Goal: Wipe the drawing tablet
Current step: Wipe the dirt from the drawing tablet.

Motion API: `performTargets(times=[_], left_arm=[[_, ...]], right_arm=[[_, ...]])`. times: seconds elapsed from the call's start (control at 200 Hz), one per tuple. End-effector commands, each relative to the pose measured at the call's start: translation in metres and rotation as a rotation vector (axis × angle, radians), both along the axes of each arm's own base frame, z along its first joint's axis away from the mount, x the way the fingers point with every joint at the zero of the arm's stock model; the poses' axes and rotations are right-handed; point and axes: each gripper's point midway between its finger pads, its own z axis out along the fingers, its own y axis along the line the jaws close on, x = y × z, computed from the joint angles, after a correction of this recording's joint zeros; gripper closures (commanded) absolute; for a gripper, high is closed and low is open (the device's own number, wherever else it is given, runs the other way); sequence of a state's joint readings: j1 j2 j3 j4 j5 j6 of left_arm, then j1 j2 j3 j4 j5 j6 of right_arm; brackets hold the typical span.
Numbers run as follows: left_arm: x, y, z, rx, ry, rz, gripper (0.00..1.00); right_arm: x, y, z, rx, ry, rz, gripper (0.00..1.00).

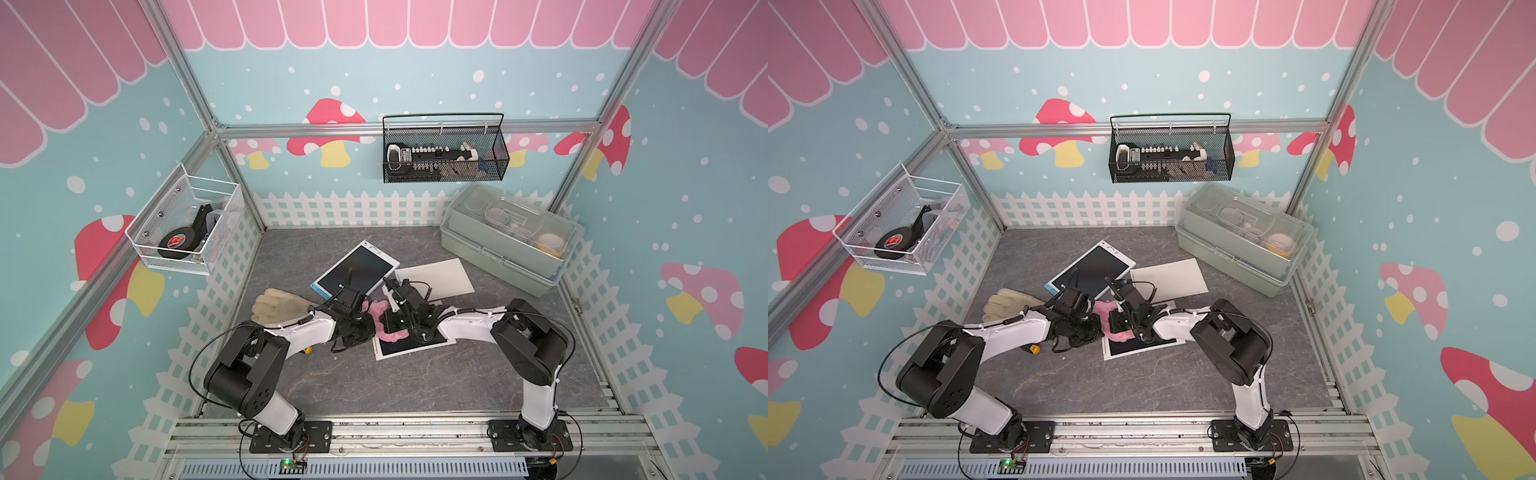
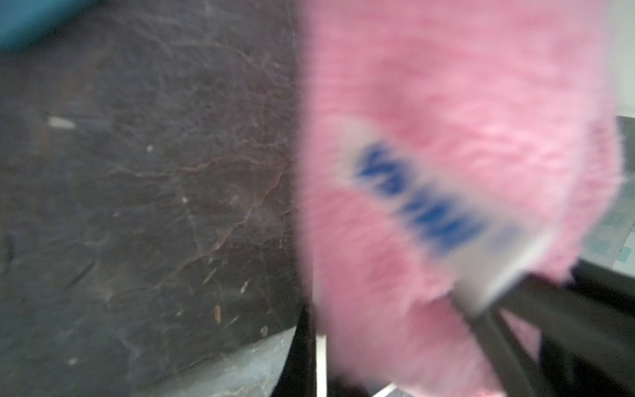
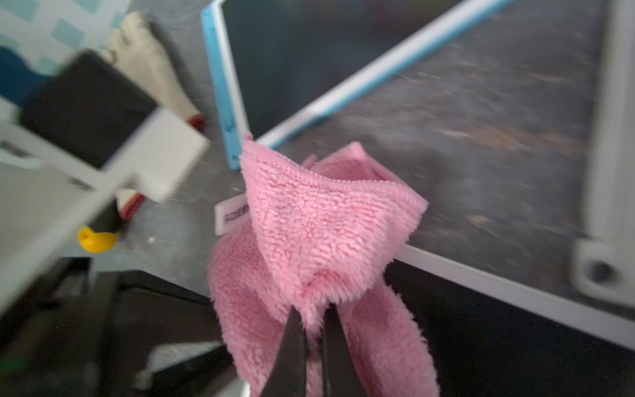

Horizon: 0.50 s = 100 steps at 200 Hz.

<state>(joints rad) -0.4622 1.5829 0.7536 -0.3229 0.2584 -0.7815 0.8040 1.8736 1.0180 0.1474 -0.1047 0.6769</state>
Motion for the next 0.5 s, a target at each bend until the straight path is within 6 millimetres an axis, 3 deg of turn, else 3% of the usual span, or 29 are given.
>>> performTargets(times=[0.0,0.065,0.2,0.275,0.335,0.495], left_arm=[[-0.054,0.052,-0.051,0.235,0.234,0.052,1.0],[-0.053,0.051,-0.05,0.233,0.23,0.052,1.0],[-0.052,0.05,-0.048,0.227,0.23,0.052,1.0],[-0.051,0.049,-0.048,0.227,0.231,0.051,1.0],[-0.05,0.048,-0.047,0.224,0.231,0.049,1.0],[-0.047,0.046,-0.045,0.22,0.226,0.049,1.0]], right_arm=[[0.002,-0.048,0.0,-0.083,-0.005,-0.077,1.0],[-0.007,-0.035,0.003,-0.065,0.005,-0.03,1.0],[-0.044,0.034,0.01,0.016,0.019,0.114,1.0],[-0.06,0.053,0.006,0.027,0.053,0.149,1.0],[-0.06,0.044,-0.001,0.016,0.069,0.112,1.0],[-0.041,-0.038,-0.015,-0.059,0.074,-0.062,1.0]])
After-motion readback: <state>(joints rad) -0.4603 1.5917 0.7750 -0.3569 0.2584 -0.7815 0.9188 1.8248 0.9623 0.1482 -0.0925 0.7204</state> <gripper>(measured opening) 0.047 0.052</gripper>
